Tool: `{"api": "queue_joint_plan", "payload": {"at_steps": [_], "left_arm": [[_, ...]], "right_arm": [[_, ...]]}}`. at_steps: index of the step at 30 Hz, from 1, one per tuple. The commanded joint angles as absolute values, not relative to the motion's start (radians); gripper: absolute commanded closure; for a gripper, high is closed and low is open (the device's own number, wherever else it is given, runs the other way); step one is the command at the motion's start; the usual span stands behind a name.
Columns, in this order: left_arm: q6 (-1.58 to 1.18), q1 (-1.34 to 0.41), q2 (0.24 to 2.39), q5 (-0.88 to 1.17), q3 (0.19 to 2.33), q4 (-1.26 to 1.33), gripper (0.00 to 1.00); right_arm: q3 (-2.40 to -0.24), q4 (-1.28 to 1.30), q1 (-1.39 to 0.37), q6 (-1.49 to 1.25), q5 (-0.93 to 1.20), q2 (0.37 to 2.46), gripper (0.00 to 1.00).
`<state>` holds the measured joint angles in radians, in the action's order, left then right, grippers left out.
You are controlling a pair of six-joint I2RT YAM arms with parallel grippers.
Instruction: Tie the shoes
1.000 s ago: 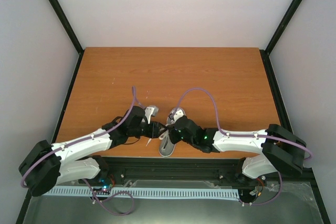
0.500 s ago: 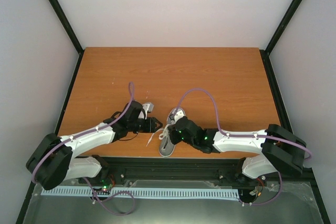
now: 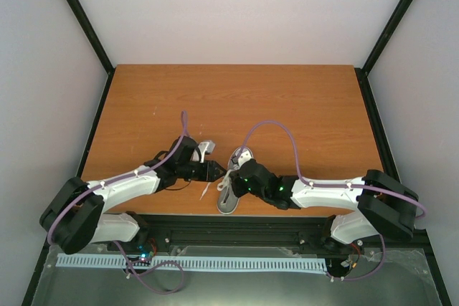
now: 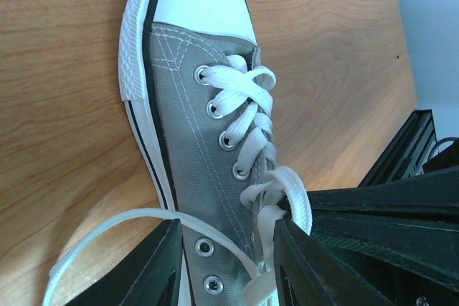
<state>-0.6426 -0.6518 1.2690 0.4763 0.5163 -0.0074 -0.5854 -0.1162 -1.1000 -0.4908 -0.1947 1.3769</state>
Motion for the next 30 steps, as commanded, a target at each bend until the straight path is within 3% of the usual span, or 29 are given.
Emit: {"api": "queue_joint_plan", "payload": {"at_steps": [1,17,26,30], "left_arm": [[-0.626,-0.647,1.292,0.519,0.542,0.046,0.62],[-0.638,-0.646,1.308,0.556,0.517,0.110,0.62],[-0.642,-0.646,1.347,0.579,0.526,0.144,0.77],[-0.650,-0.646,1.361,0.592,0.526,0.165,0.80]], "right_arm": [[-0.580,-0.124,-1.096,-0.492,-0.211,1.357,0.97],[-0.582,-0.124,-1.095,-0.492,-0.203,1.350,0.97],[-0.579,-0.128,-1.095,-0.494,-0.195,1.343,0.97],[-0.580,-0.131,-1.096,-0.493,-0.192,1.344,0.97]]}}
